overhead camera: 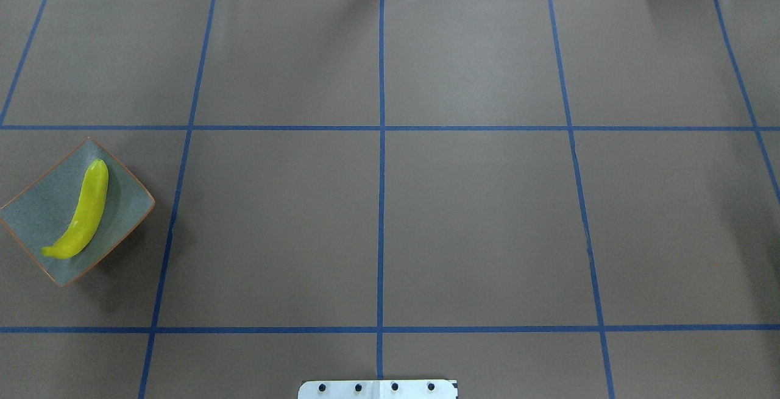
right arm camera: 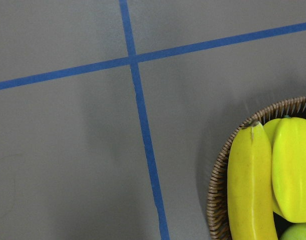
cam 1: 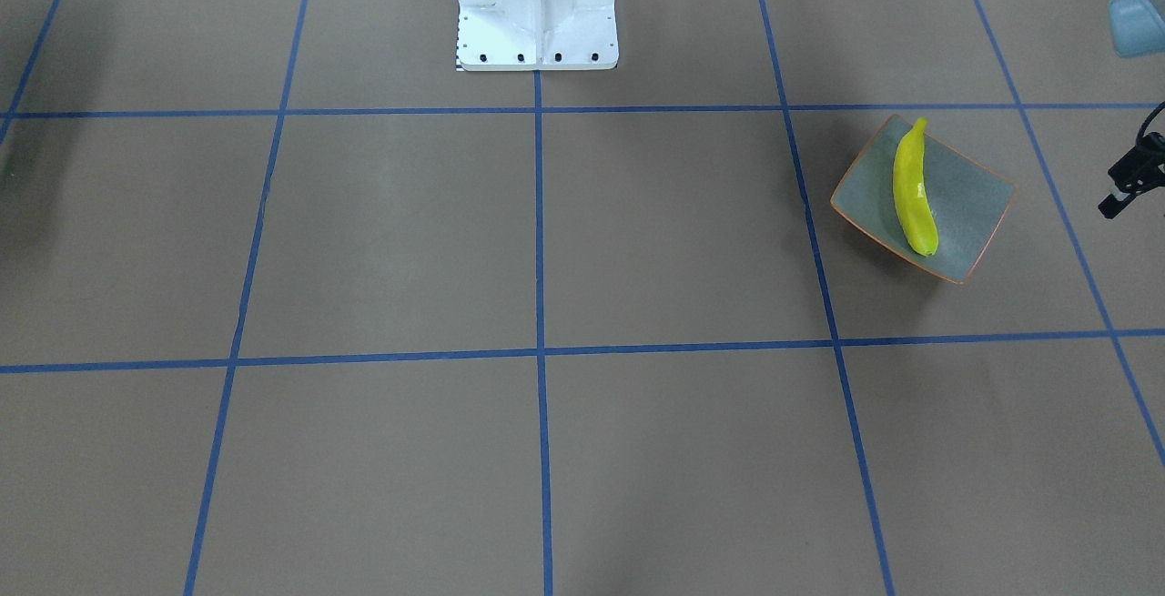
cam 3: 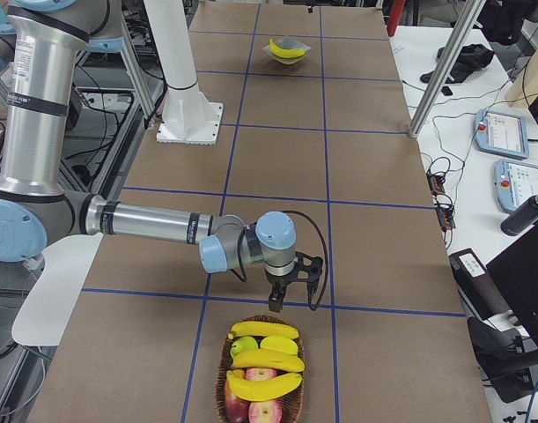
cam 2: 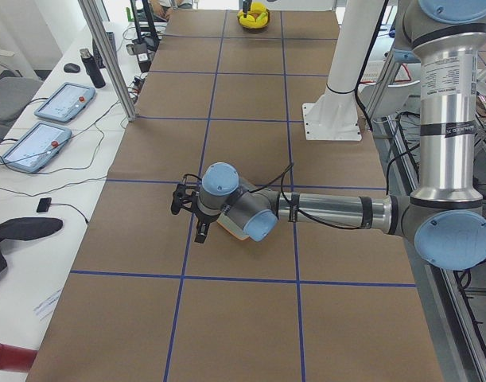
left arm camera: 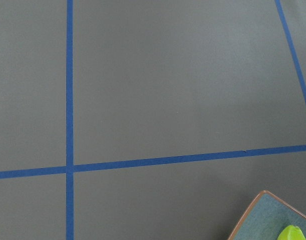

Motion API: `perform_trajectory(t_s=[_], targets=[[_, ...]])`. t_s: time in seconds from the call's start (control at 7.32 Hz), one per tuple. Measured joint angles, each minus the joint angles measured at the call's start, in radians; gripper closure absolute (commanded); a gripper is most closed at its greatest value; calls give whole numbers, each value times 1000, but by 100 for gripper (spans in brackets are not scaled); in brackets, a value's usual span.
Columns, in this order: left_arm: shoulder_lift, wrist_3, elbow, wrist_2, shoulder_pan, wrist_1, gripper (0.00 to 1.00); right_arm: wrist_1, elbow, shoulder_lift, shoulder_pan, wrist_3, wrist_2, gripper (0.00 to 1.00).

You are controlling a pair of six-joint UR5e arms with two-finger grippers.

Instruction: Transfer all bananas from basket to plate

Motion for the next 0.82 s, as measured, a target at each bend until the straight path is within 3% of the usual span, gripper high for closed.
perform_trajectory(t_s=[0.27, 0.82], targets=[[5, -6, -18, -2, -1, 0, 6, -41, -93, 74, 3, 11, -33, 7], [10, -10, -50, -11, -3, 1, 6, -41, -207, 124, -1, 15, -56, 7]])
